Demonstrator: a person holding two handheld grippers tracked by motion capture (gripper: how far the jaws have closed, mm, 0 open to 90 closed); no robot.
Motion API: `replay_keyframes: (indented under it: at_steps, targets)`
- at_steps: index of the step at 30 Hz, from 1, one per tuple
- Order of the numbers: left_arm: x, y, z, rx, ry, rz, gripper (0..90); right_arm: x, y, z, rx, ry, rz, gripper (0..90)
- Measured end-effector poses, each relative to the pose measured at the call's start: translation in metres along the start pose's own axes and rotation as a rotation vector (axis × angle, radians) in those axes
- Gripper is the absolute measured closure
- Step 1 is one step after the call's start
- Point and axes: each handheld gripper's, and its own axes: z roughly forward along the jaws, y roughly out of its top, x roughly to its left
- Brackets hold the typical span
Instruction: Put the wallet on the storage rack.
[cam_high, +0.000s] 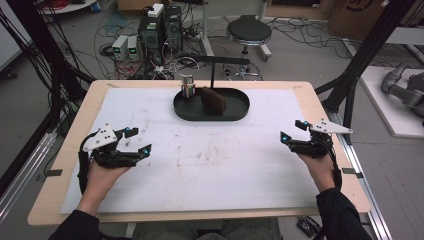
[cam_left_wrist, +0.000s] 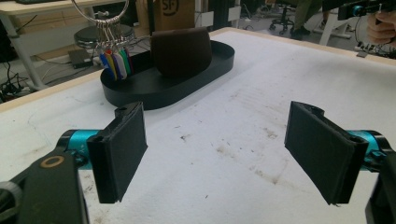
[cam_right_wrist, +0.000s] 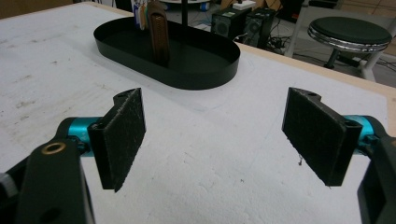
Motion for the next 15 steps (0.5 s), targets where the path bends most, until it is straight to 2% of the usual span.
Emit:
replay_keyframes:
  at_steps: [15]
  targets:
    - [0.0003, -0.0009, -0.0010, 0.004, 0.003, -0.002, 20.7, 0.0000, -0.0005, 0.0017, 0.013, 0.004, 0.002, 21.7]
